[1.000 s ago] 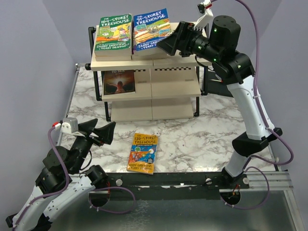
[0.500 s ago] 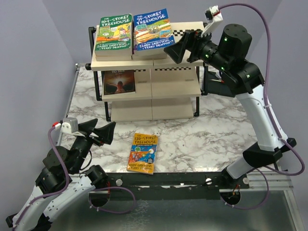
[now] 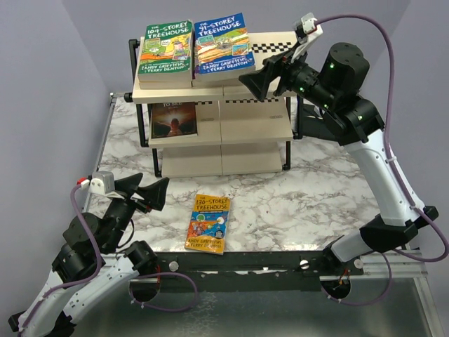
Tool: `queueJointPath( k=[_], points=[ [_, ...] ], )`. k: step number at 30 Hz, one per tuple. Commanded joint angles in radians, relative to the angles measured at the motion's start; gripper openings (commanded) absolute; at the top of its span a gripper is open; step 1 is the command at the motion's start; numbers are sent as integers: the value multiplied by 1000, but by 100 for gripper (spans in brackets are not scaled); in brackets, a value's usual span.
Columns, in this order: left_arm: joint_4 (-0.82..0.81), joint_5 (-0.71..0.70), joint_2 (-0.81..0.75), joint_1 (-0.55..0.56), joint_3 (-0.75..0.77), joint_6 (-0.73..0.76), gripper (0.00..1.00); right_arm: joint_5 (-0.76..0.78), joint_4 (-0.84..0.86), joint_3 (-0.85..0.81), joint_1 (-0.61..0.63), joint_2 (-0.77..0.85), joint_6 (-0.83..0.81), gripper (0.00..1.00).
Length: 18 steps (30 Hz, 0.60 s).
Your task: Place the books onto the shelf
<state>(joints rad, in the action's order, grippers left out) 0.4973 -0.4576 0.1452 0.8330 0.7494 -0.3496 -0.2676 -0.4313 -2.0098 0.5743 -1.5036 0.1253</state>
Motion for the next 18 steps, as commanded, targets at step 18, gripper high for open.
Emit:
queueJointPath(
  k=[18],
  points=[
    [6, 13, -2, -2, -4, 18, 99, -76, 113, 11, 4, -71, -27, 67]
  ],
)
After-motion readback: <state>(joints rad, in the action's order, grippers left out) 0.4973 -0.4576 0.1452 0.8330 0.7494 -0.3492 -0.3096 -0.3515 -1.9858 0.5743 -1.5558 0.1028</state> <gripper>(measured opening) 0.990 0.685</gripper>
